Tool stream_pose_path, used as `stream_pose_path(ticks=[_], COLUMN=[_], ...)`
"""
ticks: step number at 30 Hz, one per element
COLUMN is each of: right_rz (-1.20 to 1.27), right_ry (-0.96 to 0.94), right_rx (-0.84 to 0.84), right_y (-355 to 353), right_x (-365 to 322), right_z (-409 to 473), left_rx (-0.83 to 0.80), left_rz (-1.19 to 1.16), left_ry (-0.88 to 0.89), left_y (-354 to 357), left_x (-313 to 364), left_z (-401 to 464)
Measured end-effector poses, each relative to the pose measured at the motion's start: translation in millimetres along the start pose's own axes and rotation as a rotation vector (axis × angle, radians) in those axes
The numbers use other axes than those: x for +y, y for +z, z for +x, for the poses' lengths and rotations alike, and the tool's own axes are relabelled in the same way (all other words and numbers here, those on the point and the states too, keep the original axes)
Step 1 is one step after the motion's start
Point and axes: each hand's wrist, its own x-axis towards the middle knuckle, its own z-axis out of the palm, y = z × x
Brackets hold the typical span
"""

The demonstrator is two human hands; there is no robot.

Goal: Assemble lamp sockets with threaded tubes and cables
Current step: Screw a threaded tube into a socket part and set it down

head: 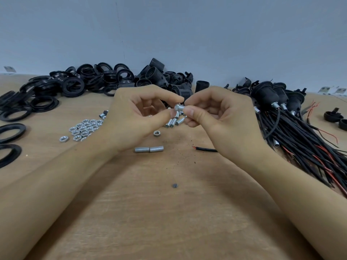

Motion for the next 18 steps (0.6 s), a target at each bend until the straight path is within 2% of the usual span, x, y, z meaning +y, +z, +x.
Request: stream_pose_path(ticks=[2,6,9,13,16,18], right_rz=[0.026,0.03,0.01,0.0,-0.009,-0.014], right_ry=[0.014,0.04,0.066,0.08,0.07,0.071], right_rx=[0.023,0.066,0.061,0.068,0.064,0.063], right_y=[2.3,1.3,0.9,0.3,-0.3,-0.2], right_x=[-0.8,-0.1,1.0,1.1,0.2,-0.2], right_z=[0.4,1.4,1.8,2.3,2.1,2.1], left_rx=[0.007,0.082,0.064,0.019,-0.008,-0.025], left_rz=[-0.033,-0.292,-0.228,-0.339,-0.231,-0.266], left_ry=[-0.01,-0.115,-0.168,-0.142,-0.15,-0.13], left_y=[-1.5,-6.2,-5.3,-5.8,-2.8,-2.4], left_x=[1.9,2.6,-0.5,2.4,4.1,5.8], left_z=[0.7,4.1,4.5,4.1,2.7,2.4])
